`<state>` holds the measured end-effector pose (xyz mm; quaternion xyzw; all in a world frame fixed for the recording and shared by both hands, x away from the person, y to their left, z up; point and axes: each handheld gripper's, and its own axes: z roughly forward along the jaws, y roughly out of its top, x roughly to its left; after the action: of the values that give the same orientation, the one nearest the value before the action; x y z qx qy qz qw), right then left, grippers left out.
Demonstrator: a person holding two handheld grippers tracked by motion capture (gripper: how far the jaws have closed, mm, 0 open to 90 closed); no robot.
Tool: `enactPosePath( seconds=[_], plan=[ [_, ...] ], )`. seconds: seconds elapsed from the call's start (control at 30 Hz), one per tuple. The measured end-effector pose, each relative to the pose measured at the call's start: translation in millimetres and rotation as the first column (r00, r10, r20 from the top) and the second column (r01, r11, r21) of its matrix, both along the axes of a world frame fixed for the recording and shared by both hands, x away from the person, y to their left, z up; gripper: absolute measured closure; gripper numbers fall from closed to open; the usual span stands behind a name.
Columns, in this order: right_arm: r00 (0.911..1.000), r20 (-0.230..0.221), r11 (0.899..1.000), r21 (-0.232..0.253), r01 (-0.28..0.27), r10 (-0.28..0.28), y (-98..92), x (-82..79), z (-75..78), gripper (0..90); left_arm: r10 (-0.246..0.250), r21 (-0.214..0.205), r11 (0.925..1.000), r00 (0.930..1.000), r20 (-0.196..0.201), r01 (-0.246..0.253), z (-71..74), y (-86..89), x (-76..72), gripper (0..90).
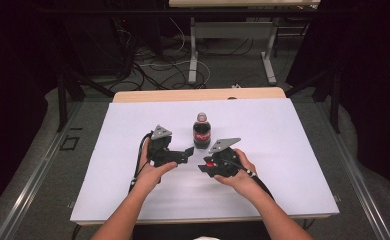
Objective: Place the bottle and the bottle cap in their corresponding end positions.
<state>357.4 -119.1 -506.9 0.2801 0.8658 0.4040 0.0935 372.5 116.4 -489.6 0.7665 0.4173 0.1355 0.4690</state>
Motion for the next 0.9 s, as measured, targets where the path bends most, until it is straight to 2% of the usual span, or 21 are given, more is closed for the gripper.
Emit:
enactPosePath(
  seconds=[0.03,0.07,0.17,0.23,0.3,0.33,0.43,0.47,0.53,0.57,0.63,0.77,0.8,0.9],
  plan=[
    [0.9999,0.01,1.0,0.005,0.002,-0.002,1.3,0.4,-1.6,61.4,0.014,-0.012,0.9998,0.9999,0.0,-0.014,-1.1,3.8,-2.4,4.7],
    [0.9999,0.001,1.0,0.005,0.011,-0.011,2.5,-0.2,-2.5,61.4,0.031,-0.035,0.9989,0.9995,-0.011,-0.032,-2.3,7.1,-4.8,5.2],
    [0.9999,-0.009,1.0,-0.004,0.006,-0.006,5.6,1.1,-7.0,61.4,0.05,-0.004,0.9987,0.9987,-0.012,-0.05,-5.6,16.9,-6.6,5.2],
    [0.9999,-0.012,1.0,-0.014,0.005,-0.005,7.6,1.2,-9.4,61.4,0.071,-0.034,0.9968,0.9974,-0.014,-0.072,-6.8,24.2,-8.3,4.6],
    [0.9999,-0.016,1.0,-0.013,-0.002,0.002,9.1,1.8,-12.6,61.4,0.093,-0.047,0.9945,0.9956,-0.01,-0.093,-8.1,28.5,-9.1,3.9],
    [0.9998,-0.016,1.0,-0.009,0.006,-0.006,10.2,1.7,-14.7,61.4,0.087,-0.035,0.9955,0.996,-0.021,-0.088,-7.7,31.0,-9.3,3.0],
    [0.9997,-0.026,1.0,-0.022,-0.001,0.001,11.8,1.7,-20.7,61.4,0.089,-0.055,0.9943,0.9954,-0.034,-0.091,-9.8,35.0,-9.3,0.8],
    [0.9998,-0.019,1.0,-0.013,0.005,-0.005,12.6,1.1,-23.5,61.4,0.099,-0.069,0.9925,0.9945,-0.033,-0.101,-11.1,34.9,-9.1,0.7],
    [0.9994,-0.035,1.0,-0.025,0.005,-0.006,13.1,0.4,-27.4,61.4,0.101,-0.055,0.9932,0.9943,-0.035,-0.102,-12.3,36.2,-9.0,0.6],
    [0.9996,-0.028,1.0,-0.031,-0.001,0.0,12.6,1.1,-30.3,61.4,0.103,-0.053,0.993,0.9939,-0.038,-0.105,-12.5,36.6,-8.7,0.6],
    [0.9989,-0.044,0.999,-0.031,0.012,-0.014,13.3,0.2,-34.7,61.4,0.107,-0.061,0.9921,0.9935,-0.037,-0.11,-13.7,37.6,-8.4,0.6],
    [0.9994,-0.028,0.999,-0.028,0.018,-0.019,14.6,-0.2,-43.0,61.4,0.126,-0.051,0.9904,0.9911,-0.042,-0.128,-13.9,40.1,-8.4,0.6],
    [0.9997,-0.021,1.0,-0.027,0.015,-0.015,14.7,0.4,-44.3,61.3,0.13,-0.056,0.9897,0.991,-0.031,-0.132,-14.5,40.3,-8.0,0.6],
    [0.9993,-0.03,0.999,-0.034,0.021,-0.022,15.8,1.6,-46.4,61.3,0.13,-0.05,0.9901,0.9909,-0.035,-0.132,-14.0,41.5,-8.3,0.6]
  ],
)
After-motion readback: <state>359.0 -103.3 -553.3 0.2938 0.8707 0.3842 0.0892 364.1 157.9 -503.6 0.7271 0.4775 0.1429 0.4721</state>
